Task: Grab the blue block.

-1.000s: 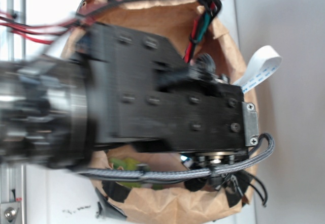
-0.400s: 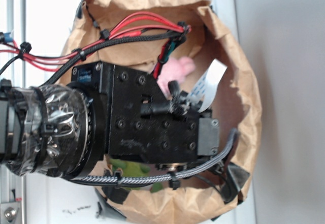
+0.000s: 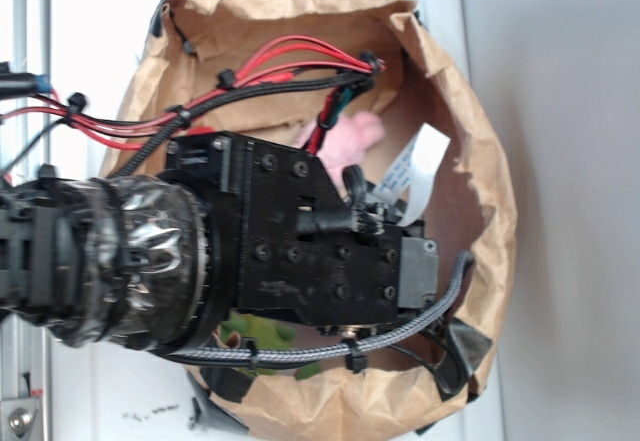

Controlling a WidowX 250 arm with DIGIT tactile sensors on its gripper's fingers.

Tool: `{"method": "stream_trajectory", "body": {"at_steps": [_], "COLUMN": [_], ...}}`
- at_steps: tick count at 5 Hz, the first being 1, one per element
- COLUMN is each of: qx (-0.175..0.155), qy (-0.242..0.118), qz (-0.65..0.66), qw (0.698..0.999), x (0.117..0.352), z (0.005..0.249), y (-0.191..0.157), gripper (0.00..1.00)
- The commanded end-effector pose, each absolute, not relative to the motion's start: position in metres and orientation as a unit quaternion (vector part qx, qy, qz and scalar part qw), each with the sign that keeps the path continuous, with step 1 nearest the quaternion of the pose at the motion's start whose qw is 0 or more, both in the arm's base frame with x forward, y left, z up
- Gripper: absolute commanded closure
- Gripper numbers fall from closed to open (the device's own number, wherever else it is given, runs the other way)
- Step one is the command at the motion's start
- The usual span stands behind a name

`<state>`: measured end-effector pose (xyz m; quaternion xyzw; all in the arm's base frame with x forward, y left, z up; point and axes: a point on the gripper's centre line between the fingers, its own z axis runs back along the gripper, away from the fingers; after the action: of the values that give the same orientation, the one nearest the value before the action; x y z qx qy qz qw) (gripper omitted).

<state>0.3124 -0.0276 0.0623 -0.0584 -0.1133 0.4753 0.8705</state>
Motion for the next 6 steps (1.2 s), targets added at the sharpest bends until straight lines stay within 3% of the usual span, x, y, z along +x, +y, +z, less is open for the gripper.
{"method": "stream_trajectory", "body": {"at_steps": [1, 4, 6], "qx": [-0.077, -0.027, -0.026], "qy": [-0.12, -0.127, -0.124], "qz": [0.495, 0.485, 0.472], "qw": [0.857, 0.865, 0.872], "x": [0.335, 0.342, 0.335], "z": [0.083, 0.052, 0.054], "y": [-0.02, -0.034, -0.03], "gripper": [0.0, 0.0, 0.0]}}
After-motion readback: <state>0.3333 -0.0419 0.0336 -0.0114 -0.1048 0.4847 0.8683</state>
